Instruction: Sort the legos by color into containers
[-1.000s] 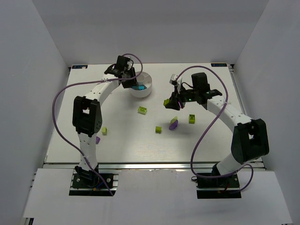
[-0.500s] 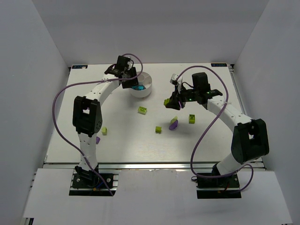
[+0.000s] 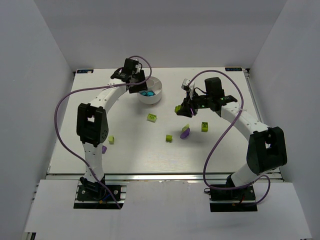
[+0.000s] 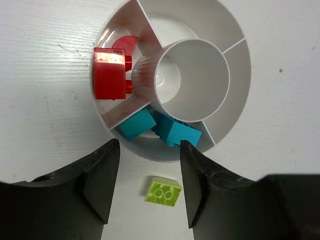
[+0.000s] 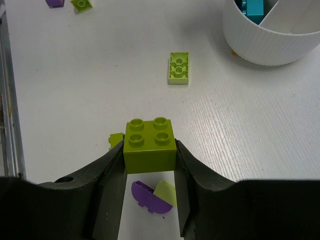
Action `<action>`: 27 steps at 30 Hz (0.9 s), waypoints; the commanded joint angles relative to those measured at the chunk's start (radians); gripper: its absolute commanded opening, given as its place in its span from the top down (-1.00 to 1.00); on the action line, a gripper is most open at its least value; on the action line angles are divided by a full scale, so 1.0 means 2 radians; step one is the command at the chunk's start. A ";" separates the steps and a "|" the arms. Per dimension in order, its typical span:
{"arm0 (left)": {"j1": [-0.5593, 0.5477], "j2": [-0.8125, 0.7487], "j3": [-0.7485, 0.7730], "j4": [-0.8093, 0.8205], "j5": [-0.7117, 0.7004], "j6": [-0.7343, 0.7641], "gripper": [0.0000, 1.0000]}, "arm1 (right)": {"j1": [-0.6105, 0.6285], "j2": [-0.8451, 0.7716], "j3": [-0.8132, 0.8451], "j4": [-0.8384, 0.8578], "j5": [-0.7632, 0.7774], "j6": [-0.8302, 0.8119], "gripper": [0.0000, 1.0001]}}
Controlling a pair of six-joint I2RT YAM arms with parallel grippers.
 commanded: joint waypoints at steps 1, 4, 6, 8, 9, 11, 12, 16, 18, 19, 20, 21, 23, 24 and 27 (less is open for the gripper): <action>-0.003 -0.069 0.017 0.002 -0.032 0.004 -0.23 | -0.002 -0.013 0.003 0.008 -0.012 -0.005 0.99; -0.003 -0.086 0.014 0.002 -0.045 0.006 -0.23 | -0.002 -0.013 0.004 0.009 -0.012 -0.005 1.00; -0.003 -0.096 0.006 0.005 -0.047 0.007 -0.20 | -0.002 -0.011 0.006 0.009 -0.012 -0.006 1.00; -0.003 -0.120 -0.007 0.021 -0.043 0.006 0.01 | -0.002 -0.011 0.008 0.008 -0.006 -0.006 1.00; -0.003 -0.132 -0.031 0.028 -0.041 0.005 0.10 | -0.002 -0.011 0.008 0.012 -0.002 -0.004 1.00; -0.003 -0.176 -0.064 0.054 -0.041 0.004 0.37 | -0.002 -0.009 0.009 0.020 0.008 -0.004 1.00; -0.002 -0.194 -0.084 0.062 -0.041 0.004 0.43 | -0.002 -0.007 0.010 0.025 0.012 -0.004 1.00; 0.007 -0.293 -0.231 0.108 -0.039 -0.018 0.36 | -0.001 0.014 0.021 0.067 0.029 -0.036 1.00; 0.019 -0.351 -0.281 0.114 -0.026 -0.032 0.04 | 0.000 0.023 0.024 0.101 0.037 -0.048 1.00; 0.024 -0.369 -0.304 0.115 -0.023 -0.039 -0.06 | 0.002 0.035 0.031 0.143 0.050 -0.057 1.00; 0.029 -0.386 -0.347 0.114 -0.017 -0.051 -0.17 | 0.004 0.042 0.036 0.160 0.058 -0.061 1.00; 0.037 -0.418 -0.366 0.111 -0.017 -0.057 -0.21 | 0.006 0.051 0.042 0.176 0.066 -0.062 1.00; 0.046 -0.448 -0.415 0.106 -0.017 -0.071 -0.27 | 0.010 0.081 0.071 0.204 0.073 -0.079 1.00; 0.049 -0.474 -0.429 0.104 -0.018 -0.075 -0.29 | 0.013 0.093 0.083 0.207 0.076 -0.085 1.00; 0.054 -0.508 -0.470 0.102 -0.029 -0.092 -0.32 | 0.017 0.154 0.141 0.204 0.080 -0.097 0.99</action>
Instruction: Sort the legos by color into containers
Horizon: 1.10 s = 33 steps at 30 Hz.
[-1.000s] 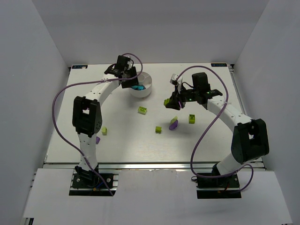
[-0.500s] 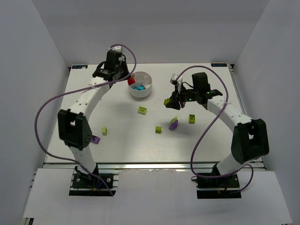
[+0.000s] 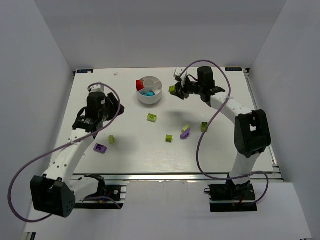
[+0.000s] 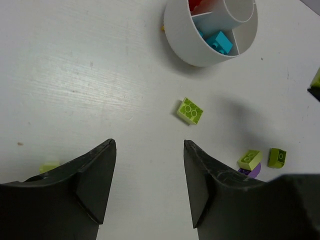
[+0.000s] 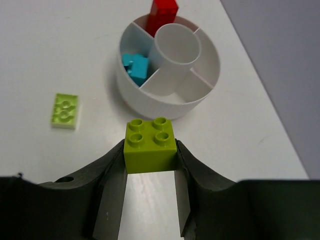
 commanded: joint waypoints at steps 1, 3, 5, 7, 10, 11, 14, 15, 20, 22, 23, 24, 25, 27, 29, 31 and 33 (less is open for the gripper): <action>0.003 -0.048 -0.032 0.002 -0.006 -0.035 -0.33 | 0.007 0.044 0.064 0.049 0.015 -0.029 0.99; 0.003 -0.064 -0.049 -0.003 -0.014 -0.041 -0.33 | 0.008 0.064 0.100 0.046 0.017 -0.033 0.98; 0.003 -0.082 -0.058 -0.009 -0.019 -0.046 -0.34 | 0.010 0.089 0.133 0.039 0.017 -0.035 0.97; 0.004 -0.097 -0.064 -0.020 -0.029 -0.046 -0.34 | 0.015 0.108 0.144 0.033 0.021 -0.041 0.95; 0.004 -0.116 -0.071 -0.034 -0.040 -0.047 -0.35 | 0.021 0.124 0.156 0.041 0.024 -0.040 0.90; 0.004 -0.120 -0.073 -0.041 -0.042 -0.048 -0.35 | 0.026 0.132 0.161 0.045 0.025 -0.037 0.88; 0.004 -0.137 -0.079 -0.052 -0.051 -0.051 -0.35 | 0.034 0.149 0.174 0.052 0.031 -0.028 0.82; 0.003 -0.141 -0.084 -0.054 -0.052 -0.054 -0.35 | 0.035 0.152 0.179 0.055 0.035 -0.023 0.81; 0.003 -0.157 -0.091 -0.066 -0.060 -0.059 -0.36 | 0.044 0.181 0.202 0.061 0.045 -0.012 0.76; 0.004 -0.163 -0.091 -0.069 -0.062 -0.060 -0.36 | 0.044 0.188 0.212 0.062 0.052 -0.010 0.73; 0.004 -0.164 -0.091 -0.073 -0.063 -0.060 -0.36 | 0.044 0.195 0.215 0.062 0.054 -0.010 0.71; 0.003 -0.166 -0.091 -0.073 -0.065 -0.060 -0.36 | 0.044 0.198 0.218 0.062 0.060 -0.010 0.70; 0.003 -0.166 -0.089 -0.075 -0.066 -0.060 -0.36 | 0.044 0.201 0.221 0.062 0.061 -0.010 0.69; 0.003 -0.169 -0.088 -0.079 -0.069 -0.059 -0.37 | 0.044 0.204 0.221 0.059 0.064 -0.011 0.68; 0.003 -0.169 -0.086 -0.082 -0.072 -0.059 -0.37 | 0.044 0.205 0.217 0.056 0.064 -0.016 0.62; 0.003 -0.170 -0.086 -0.083 -0.073 -0.059 -0.37 | 0.044 0.204 0.213 0.056 0.065 -0.016 0.58; 0.004 -0.170 -0.086 -0.082 -0.072 -0.059 -0.37 | 0.044 0.205 0.211 0.056 0.068 -0.019 0.44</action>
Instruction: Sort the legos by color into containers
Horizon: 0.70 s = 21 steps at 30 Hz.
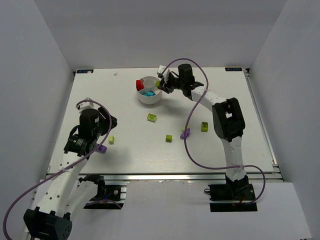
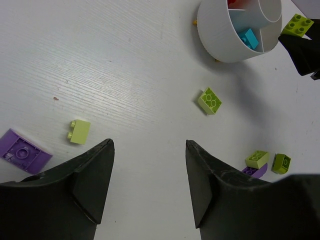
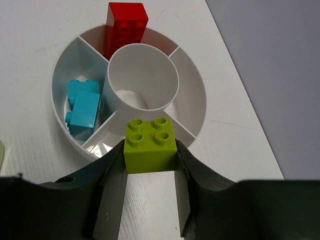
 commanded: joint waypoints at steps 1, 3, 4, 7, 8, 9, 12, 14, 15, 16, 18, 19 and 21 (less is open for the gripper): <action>0.002 -0.010 0.002 -0.005 -0.009 -0.002 -0.37 | -0.001 -0.002 0.012 0.018 0.005 -0.003 0.40; 0.002 -0.008 0.003 -0.004 -0.007 -0.002 -0.37 | -0.001 -0.002 0.008 0.019 0.005 -0.007 0.28; 0.001 -0.008 0.003 -0.004 -0.007 -0.002 -0.37 | -0.001 -0.003 0.007 0.019 0.005 -0.007 0.25; 0.002 -0.004 0.008 -0.004 -0.007 -0.001 -0.37 | -0.002 -0.001 0.007 0.017 0.003 -0.006 0.15; 0.001 -0.004 0.009 -0.004 -0.007 -0.001 -0.37 | -0.001 0.000 0.007 0.017 0.003 -0.006 0.14; 0.001 -0.003 0.009 -0.004 -0.007 -0.001 -0.37 | -0.001 0.002 0.007 0.017 0.003 -0.005 0.13; 0.001 -0.004 0.010 -0.007 -0.007 -0.002 -0.37 | -0.001 0.004 0.008 0.016 0.004 -0.003 0.06; 0.002 -0.004 0.010 -0.009 -0.007 -0.001 -0.37 | 0.000 0.006 0.008 0.015 0.004 -0.002 -0.02; 0.002 -0.006 0.010 -0.009 -0.007 -0.001 -0.37 | 0.000 0.006 0.008 0.016 0.005 -0.002 -0.05; 0.001 -0.006 0.011 -0.011 -0.007 -0.002 -0.37 | 0.000 0.008 0.008 0.015 0.005 -0.002 -0.07; 0.002 -0.007 0.012 -0.011 -0.007 -0.002 -0.37 | -0.001 0.009 0.008 0.015 0.005 -0.002 -0.12; 0.002 -0.007 0.012 -0.011 -0.007 -0.002 -0.37 | 0.000 0.009 0.009 0.015 0.004 -0.002 -0.12; 0.002 -0.007 0.013 -0.012 -0.007 -0.002 -0.37 | -0.001 0.009 0.009 0.015 0.004 0.000 -0.12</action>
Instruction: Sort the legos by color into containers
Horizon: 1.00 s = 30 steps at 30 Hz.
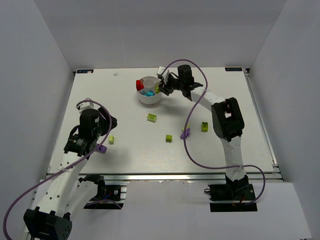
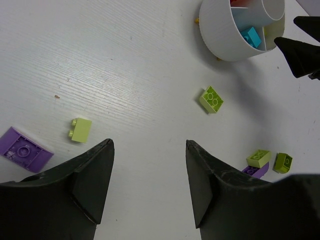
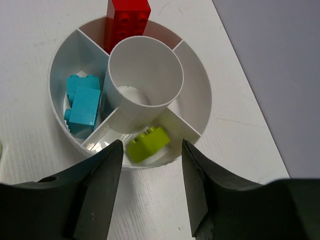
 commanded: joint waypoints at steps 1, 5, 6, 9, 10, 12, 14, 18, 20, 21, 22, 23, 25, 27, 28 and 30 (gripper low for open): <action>0.002 -0.008 0.014 -0.009 -0.007 -0.002 -0.37 | 0.000 0.004 0.009 0.015 0.000 0.003 -0.12; 0.001 -0.006 0.018 -0.011 -0.008 -0.001 -0.37 | -0.001 -0.008 0.009 0.021 -0.004 0.015 -0.12; 0.001 -0.007 0.017 -0.011 -0.008 -0.001 -0.37 | -0.001 -0.013 0.009 0.021 -0.004 0.025 -0.12; 0.002 -0.002 0.016 -0.018 -0.003 -0.001 -0.42 | -0.003 -0.045 -0.001 0.015 -0.003 0.041 -0.48; 0.001 0.003 0.016 -0.027 -0.002 -0.001 -0.43 | -0.005 -0.069 -0.008 0.016 -0.003 0.043 -0.70; 0.002 0.021 0.019 -0.042 0.001 0.003 -0.43 | -0.007 -0.095 -0.038 0.015 -0.005 0.047 -0.79; 0.001 0.042 0.019 -0.063 0.005 0.004 -0.44 | -0.014 -0.133 -0.067 0.005 -0.036 0.062 -0.79; 0.002 0.070 0.018 -0.097 -0.002 -0.006 -0.44 | -0.034 -0.166 -0.064 -0.164 -0.175 -0.004 -0.32; 0.002 0.081 0.013 -0.109 -0.006 -0.009 -0.44 | -0.035 -0.192 -0.083 -0.232 -0.193 -0.039 0.35; 0.001 0.092 0.012 -0.112 -0.007 -0.008 -0.44 | -0.035 -0.203 -0.118 -0.238 -0.194 -0.041 0.53; 0.002 0.098 0.011 -0.112 -0.010 -0.006 -0.44 | -0.035 -0.229 -0.141 -0.239 -0.195 -0.046 0.68; 0.001 0.103 0.010 -0.110 -0.012 0.008 -0.44 | -0.035 -0.246 -0.163 -0.234 -0.197 -0.048 0.68; 0.001 0.124 0.013 -0.096 -0.021 0.024 -0.44 | -0.035 -0.290 -0.229 -0.216 -0.194 -0.047 0.44; 0.001 0.145 0.020 -0.086 -0.026 0.053 -0.43 | -0.035 -0.322 -0.258 -0.198 -0.192 -0.039 0.27; 0.002 0.170 0.024 -0.077 -0.029 0.060 -0.43 | -0.036 -0.329 -0.272 -0.200 -0.191 -0.038 0.19; 0.002 0.199 0.039 -0.070 -0.033 0.082 -0.41 | -0.037 -0.345 -0.281 -0.203 -0.190 -0.032 0.17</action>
